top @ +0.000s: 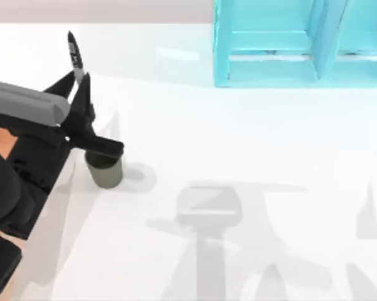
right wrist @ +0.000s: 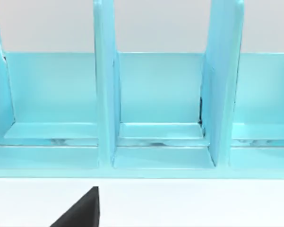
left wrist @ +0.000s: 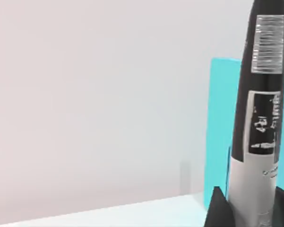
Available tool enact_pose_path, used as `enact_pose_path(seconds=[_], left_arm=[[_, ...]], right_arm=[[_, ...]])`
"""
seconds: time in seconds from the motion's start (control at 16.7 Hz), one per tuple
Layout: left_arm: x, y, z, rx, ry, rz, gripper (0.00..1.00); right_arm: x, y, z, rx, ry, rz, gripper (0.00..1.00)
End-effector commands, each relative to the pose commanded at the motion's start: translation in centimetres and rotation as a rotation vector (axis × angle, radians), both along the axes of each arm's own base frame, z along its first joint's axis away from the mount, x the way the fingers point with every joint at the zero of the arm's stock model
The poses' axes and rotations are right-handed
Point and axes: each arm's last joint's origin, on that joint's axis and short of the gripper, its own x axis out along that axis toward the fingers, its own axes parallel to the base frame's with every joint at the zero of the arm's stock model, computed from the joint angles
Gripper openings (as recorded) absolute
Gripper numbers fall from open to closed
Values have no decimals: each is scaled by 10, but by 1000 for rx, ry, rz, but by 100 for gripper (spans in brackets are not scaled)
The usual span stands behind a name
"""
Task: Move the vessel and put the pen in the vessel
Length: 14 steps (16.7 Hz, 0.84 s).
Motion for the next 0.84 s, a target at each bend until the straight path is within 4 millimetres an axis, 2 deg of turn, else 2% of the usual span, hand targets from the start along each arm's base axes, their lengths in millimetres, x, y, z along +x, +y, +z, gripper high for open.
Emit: enact_pose_path(seconds=[0.48,0.84], left_arm=[[0,0,0,0,0,0,98],[0,0,0,0,0,0,100]], right_arm=[[0,0,0,0,0,0,100],[0,0,0,0,0,0,100]])
